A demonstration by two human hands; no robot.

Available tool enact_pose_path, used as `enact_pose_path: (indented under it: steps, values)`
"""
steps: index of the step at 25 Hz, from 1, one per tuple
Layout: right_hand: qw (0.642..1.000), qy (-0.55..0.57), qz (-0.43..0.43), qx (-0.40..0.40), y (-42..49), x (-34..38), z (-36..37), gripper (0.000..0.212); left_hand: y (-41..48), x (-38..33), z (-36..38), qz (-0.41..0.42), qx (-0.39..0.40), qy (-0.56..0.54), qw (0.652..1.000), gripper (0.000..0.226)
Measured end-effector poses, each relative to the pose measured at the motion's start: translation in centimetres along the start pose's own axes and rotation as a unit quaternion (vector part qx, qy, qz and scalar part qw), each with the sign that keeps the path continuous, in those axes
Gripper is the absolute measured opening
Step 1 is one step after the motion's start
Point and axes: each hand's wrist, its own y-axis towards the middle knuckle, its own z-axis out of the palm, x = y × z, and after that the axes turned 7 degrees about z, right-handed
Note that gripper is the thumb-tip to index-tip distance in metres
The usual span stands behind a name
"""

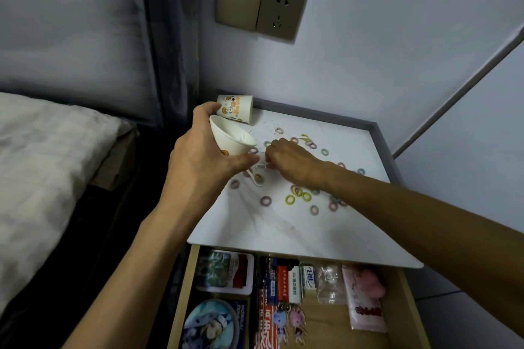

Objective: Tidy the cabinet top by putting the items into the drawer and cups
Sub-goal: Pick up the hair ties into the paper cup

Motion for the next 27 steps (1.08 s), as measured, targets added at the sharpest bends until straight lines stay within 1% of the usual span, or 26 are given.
enact_pose_path:
  steps: [1,3,5,6,7,9,10,13,15,16,17,19,20,21,22,24,25,27]
  values:
    - [1.000,0.018,-0.004,-0.004,-0.2,-0.1,-0.1,0.015,0.0,0.0,0.0,0.001,-0.001,0.000,1.000,0.088]
    - [0.992,0.118,0.046,-0.004,-0.4,-0.5,-0.9,0.004,-0.1,0.0,-0.1,0.001,-0.002,0.000,1.000,0.088]
    - [0.957,0.263,0.121,-0.016,-0.4,-1.1,-3.1,0.006,0.0,0.1,0.0,0.001,-0.003,0.001,1.000,0.087]
    - [0.942,0.308,0.134,-0.032,-0.4,-1.5,-4.7,0.005,0.0,0.2,0.1,0.001,0.000,0.003,1.000,0.087]
    - [0.935,0.330,0.123,-0.048,-0.5,-1.7,-6.5,0.003,0.0,0.2,0.2,0.001,0.006,0.004,1.000,0.088]
    - [0.938,0.332,0.066,-0.079,-1.1,-1.6,-10.8,0.007,0.1,0.1,0.5,-0.008,0.019,0.003,1.000,0.090]
    - [0.943,0.321,0.034,-0.081,-1.4,-1.3,-12.8,0.009,0.1,0.0,0.6,-0.014,0.024,0.003,1.000,0.091]
    - [0.962,0.266,-0.053,-0.024,-2.5,1.4,-16.5,0.018,0.0,-0.3,1.2,-0.017,0.032,0.004,0.999,0.090]
    - [0.971,0.214,-0.104,0.016,-2.9,3.4,-17.0,0.019,-0.2,-0.7,1.8,-0.011,0.037,-0.001,0.999,0.089]
    - [0.970,0.211,-0.121,0.024,-3.0,4.0,-16.9,0.019,-0.3,-0.9,2.0,-0.007,0.039,-0.008,0.999,0.088]
    - [0.964,0.235,-0.121,0.021,-3.0,4.0,-16.8,0.019,-0.4,-1.0,2.1,-0.004,0.039,-0.011,0.999,0.086]
    - [0.939,0.336,-0.071,-0.023,-2.7,2.5,-16.1,0.013,-0.4,-1.1,2.1,-0.006,0.032,-0.007,0.999,0.087]
    - [0.927,0.369,-0.024,-0.052,-2.2,1.0,-15.1,0.008,-0.4,-0.9,1.9,-0.010,0.027,-0.003,1.000,0.088]
    - [0.925,0.372,0.033,-0.069,-1.7,-0.4,-13.9,0.005,-0.3,-0.8,1.8,-0.012,0.023,-0.003,1.000,0.089]
    - [0.930,0.348,0.097,-0.062,-1.1,-1.9,-12.1,0.006,-0.3,-0.7,1.6,-0.014,0.021,-0.004,1.000,0.089]
    - [0.940,0.270,0.208,0.004,-0.2,-4.1,-7.8,0.014,-0.3,-0.6,1.4,-0.015,0.019,-0.003,1.000,0.090]
    - [0.938,0.244,0.245,0.035,0.1,-4.6,-5.7,0.019,-0.2,-0.6,1.3,-0.015,0.018,-0.002,1.000,0.090]
    - [0.926,0.239,0.288,0.051,0.4,-4.5,-2.7,0.025,-0.2,-0.6,1.3,-0.012,0.019,-0.001,1.000,0.091]
